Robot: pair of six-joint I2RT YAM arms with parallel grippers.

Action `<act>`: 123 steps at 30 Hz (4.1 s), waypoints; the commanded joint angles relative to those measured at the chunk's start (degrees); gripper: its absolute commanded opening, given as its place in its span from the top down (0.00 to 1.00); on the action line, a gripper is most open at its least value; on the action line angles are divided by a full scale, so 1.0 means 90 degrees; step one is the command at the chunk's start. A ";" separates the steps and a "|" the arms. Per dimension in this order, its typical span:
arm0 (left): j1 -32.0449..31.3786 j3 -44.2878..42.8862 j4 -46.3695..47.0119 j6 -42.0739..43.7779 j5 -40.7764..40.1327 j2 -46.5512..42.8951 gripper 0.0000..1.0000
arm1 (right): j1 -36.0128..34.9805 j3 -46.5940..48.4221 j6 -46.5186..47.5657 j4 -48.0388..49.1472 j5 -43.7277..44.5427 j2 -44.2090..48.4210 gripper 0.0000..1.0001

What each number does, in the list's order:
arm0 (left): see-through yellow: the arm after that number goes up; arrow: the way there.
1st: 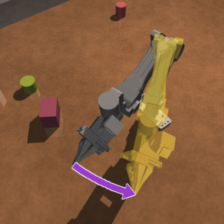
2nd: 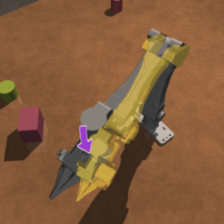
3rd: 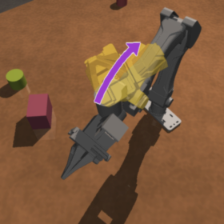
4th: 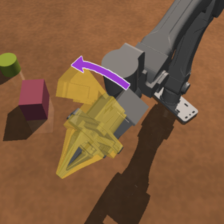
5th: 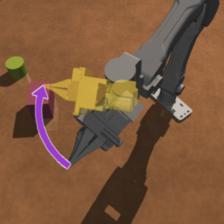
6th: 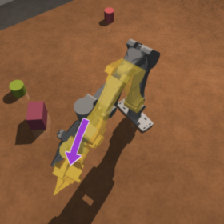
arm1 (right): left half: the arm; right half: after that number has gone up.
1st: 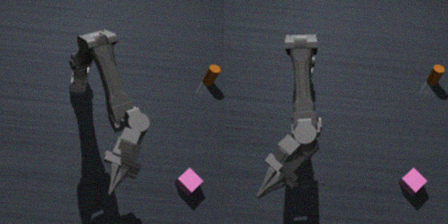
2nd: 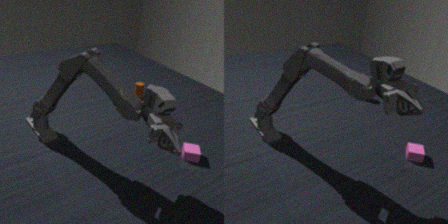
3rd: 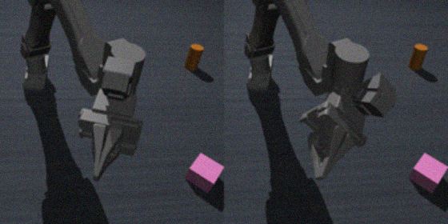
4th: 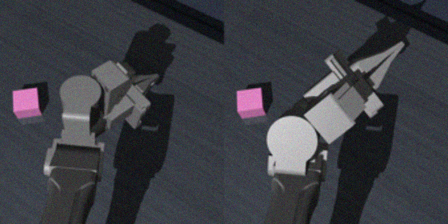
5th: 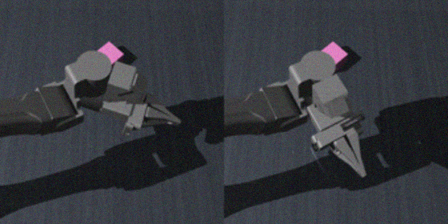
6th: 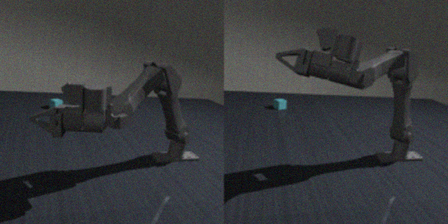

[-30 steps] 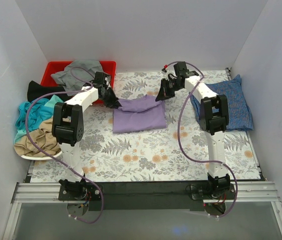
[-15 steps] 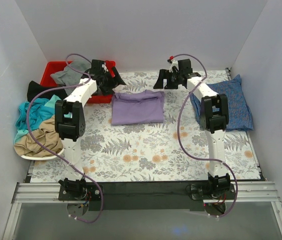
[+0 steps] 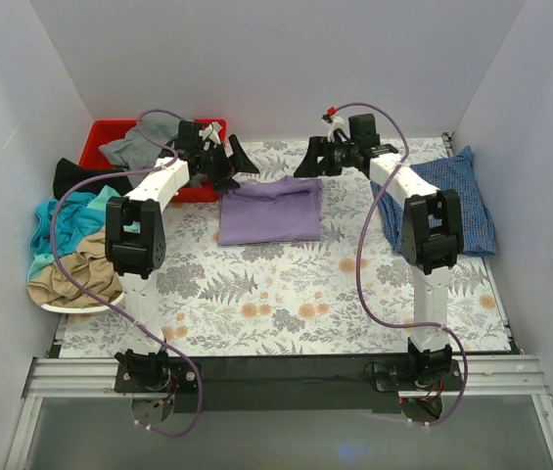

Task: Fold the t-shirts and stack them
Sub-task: Fold the tshirt

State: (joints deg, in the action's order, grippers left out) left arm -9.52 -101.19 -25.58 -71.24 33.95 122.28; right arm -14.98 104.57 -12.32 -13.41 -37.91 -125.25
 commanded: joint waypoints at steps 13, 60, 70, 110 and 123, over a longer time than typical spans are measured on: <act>-0.0358 0.0248 -0.0048 0.0367 0.0856 0.0055 0.12 | -0.0660 -0.0234 0.0128 -0.0248 -0.0456 -0.0252 0.15; -0.0720 0.1799 0.1368 0.0484 -0.1936 -0.0354 0.11 | -0.0679 -0.0369 0.0246 -0.0315 0.0246 -0.0594 0.07; -0.0778 0.2374 0.1192 0.0407 -0.1986 -0.1066 0.11 | -0.0669 -0.2720 -0.0242 -0.0874 0.2550 0.0125 0.05; -0.1491 0.1370 0.0968 0.0924 -0.2378 0.0046 0.06 | -0.0123 -0.6579 -0.1434 -0.0074 0.3785 0.4318 0.02; -0.1472 0.3458 0.1396 -0.0179 -0.1205 -0.0812 0.06 | -0.0025 -0.6298 -0.1172 0.1148 0.1930 0.2639 0.02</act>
State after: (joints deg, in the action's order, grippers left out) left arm -22.24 -77.38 -8.62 -68.93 19.40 117.10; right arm -15.25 48.88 -25.02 -0.16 -14.33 -94.85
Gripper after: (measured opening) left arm 0.938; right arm 0.984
